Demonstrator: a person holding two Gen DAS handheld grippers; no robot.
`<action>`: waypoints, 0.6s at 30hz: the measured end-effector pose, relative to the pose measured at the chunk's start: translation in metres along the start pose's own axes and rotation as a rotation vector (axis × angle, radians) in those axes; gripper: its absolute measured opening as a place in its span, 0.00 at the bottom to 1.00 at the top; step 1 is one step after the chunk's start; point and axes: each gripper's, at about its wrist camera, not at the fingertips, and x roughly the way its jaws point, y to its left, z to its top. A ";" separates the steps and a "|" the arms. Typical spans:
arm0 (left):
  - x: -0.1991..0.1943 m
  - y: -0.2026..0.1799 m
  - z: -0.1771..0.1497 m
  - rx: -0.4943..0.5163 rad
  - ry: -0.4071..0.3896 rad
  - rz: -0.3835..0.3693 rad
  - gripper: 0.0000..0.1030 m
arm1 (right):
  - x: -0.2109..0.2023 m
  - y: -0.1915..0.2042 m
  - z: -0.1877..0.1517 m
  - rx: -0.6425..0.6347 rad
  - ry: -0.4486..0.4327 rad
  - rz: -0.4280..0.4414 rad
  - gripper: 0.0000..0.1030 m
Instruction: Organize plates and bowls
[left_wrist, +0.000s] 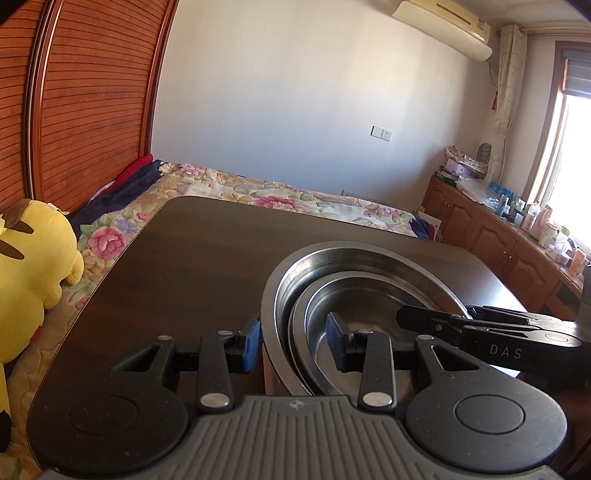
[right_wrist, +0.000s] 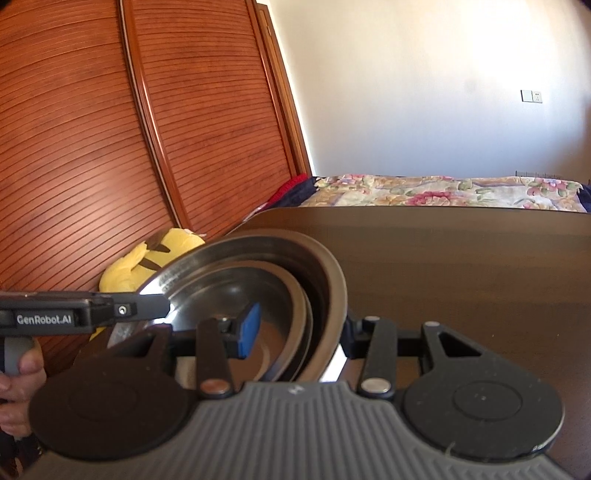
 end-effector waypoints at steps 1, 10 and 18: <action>0.000 0.000 0.000 0.000 0.001 0.000 0.37 | 0.000 0.000 0.000 0.000 0.002 0.000 0.44; 0.002 0.002 -0.001 0.010 0.000 0.004 0.37 | 0.005 0.004 0.001 -0.004 0.008 -0.006 0.45; 0.002 0.000 -0.002 0.026 -0.007 0.012 0.37 | 0.006 0.005 0.000 -0.015 0.004 -0.006 0.44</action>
